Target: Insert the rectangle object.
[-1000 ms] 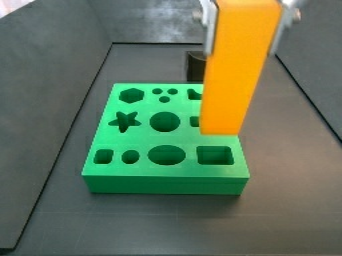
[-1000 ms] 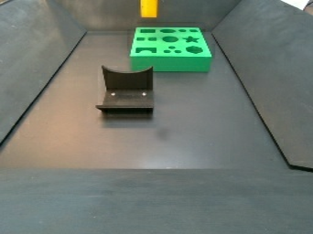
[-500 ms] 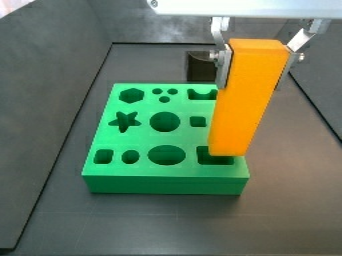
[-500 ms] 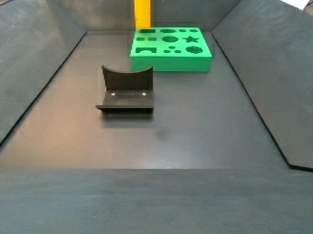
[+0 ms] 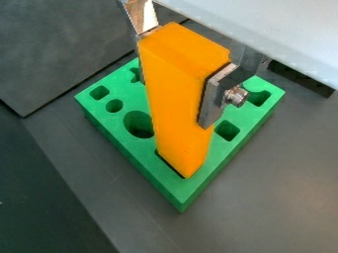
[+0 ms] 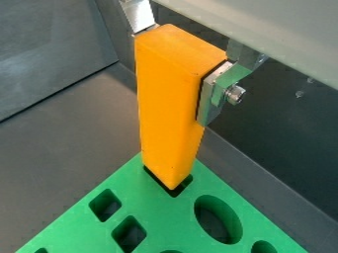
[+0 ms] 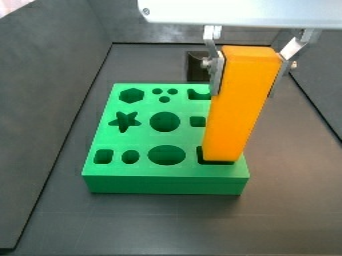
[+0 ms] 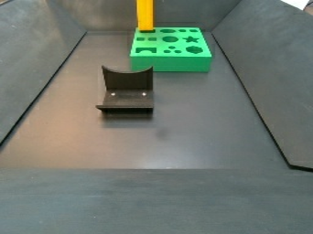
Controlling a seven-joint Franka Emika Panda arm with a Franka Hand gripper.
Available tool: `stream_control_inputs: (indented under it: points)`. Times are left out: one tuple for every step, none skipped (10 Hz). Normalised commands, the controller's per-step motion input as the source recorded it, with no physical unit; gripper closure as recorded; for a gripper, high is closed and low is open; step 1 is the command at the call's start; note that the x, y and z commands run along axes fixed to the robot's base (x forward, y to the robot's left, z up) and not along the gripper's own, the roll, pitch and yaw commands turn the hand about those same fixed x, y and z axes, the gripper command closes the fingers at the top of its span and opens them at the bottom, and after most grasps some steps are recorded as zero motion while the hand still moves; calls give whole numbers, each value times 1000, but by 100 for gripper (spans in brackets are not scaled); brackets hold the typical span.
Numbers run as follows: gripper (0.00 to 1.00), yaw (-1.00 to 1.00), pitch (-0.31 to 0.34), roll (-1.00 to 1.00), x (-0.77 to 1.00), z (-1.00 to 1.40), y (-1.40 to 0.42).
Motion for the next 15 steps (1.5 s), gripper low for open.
stream_control_inputs:
  points:
    - [100,43,17,103,-14,-251,0]
    - [100,149,0,187,-71,-251,74]
    - [100,114,1,139,-26,-246,37]
    - [100,0,0,37,-63,-206,0]
    - [100,0,0,34,-69,-217,0]
    - [100,0,0,10,-111,-197,31]
    - [100,-77,1,0,-117,-200,60]
    - [100,-77,0,0,-114,-211,49]
    - [100,-17,0,0,0,-269,31]
    - [100,0,0,0,0,-303,20]
    - [100,0,0,-19,0,-337,20]
    - [100,0,0,-31,0,-351,34]
    - [100,0,-1,-73,0,-314,23]
    - [100,-14,-103,-136,0,-166,3]
    - [100,0,17,0,0,0,0]
